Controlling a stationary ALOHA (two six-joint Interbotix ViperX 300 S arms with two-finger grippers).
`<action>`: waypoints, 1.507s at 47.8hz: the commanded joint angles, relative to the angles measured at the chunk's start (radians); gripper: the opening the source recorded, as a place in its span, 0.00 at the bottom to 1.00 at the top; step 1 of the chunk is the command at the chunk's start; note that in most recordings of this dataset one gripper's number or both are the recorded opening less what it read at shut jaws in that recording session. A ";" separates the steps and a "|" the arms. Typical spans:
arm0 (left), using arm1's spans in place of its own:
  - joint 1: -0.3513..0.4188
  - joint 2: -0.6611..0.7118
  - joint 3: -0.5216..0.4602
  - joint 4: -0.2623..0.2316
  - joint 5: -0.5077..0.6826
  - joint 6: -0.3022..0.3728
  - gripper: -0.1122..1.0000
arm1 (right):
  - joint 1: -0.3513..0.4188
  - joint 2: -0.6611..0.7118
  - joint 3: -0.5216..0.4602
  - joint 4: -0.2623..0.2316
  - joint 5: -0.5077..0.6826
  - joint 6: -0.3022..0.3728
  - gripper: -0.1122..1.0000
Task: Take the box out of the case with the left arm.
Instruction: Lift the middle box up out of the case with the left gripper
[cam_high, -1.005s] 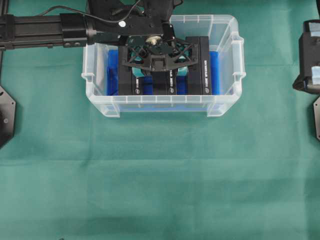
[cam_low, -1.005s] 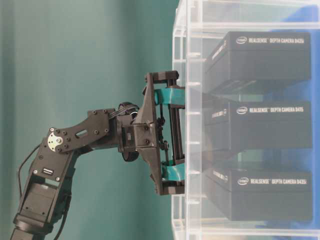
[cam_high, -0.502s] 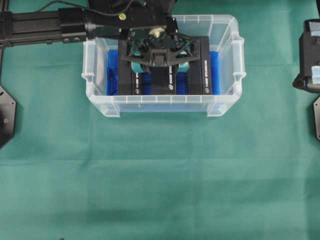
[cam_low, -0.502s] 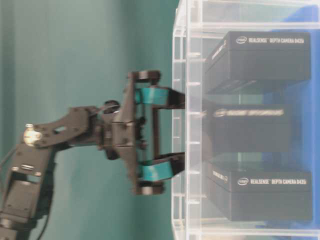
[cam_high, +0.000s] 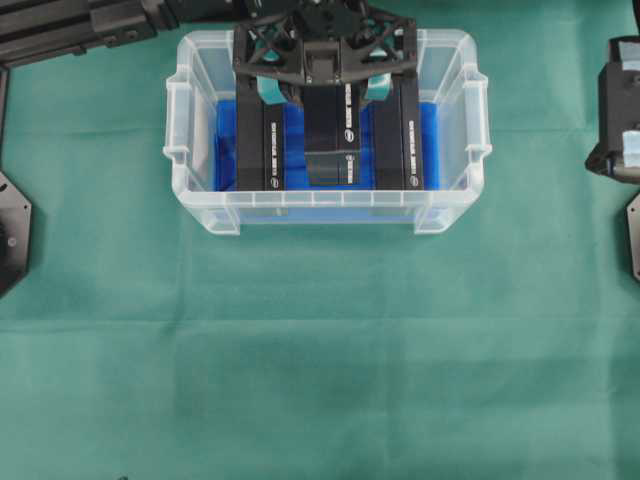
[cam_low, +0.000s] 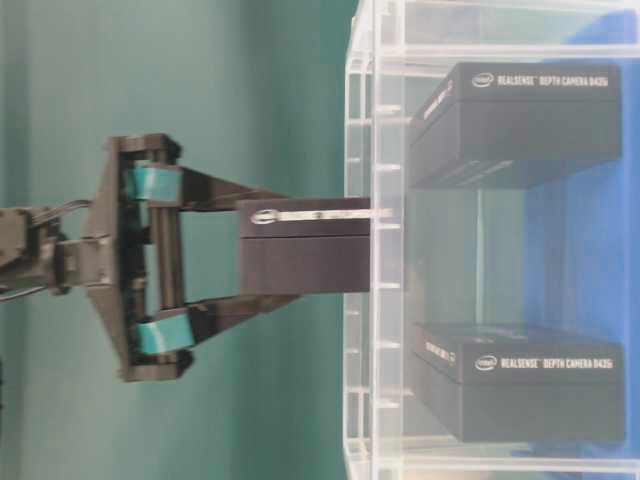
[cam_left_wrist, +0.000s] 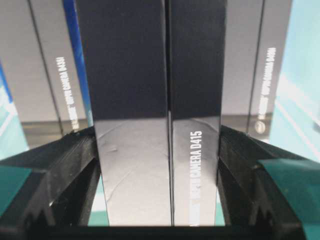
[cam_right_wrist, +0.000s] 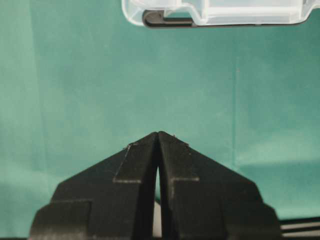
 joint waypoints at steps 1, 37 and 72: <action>0.003 -0.057 -0.066 0.005 0.028 0.000 0.64 | 0.000 0.000 -0.014 -0.009 0.000 0.000 0.12; 0.003 -0.058 -0.123 0.006 0.077 0.000 0.64 | 0.000 0.000 -0.014 -0.020 0.000 0.000 0.12; 0.003 -0.058 -0.123 0.002 0.077 0.000 0.64 | 0.000 0.000 -0.014 -0.020 0.000 0.000 0.12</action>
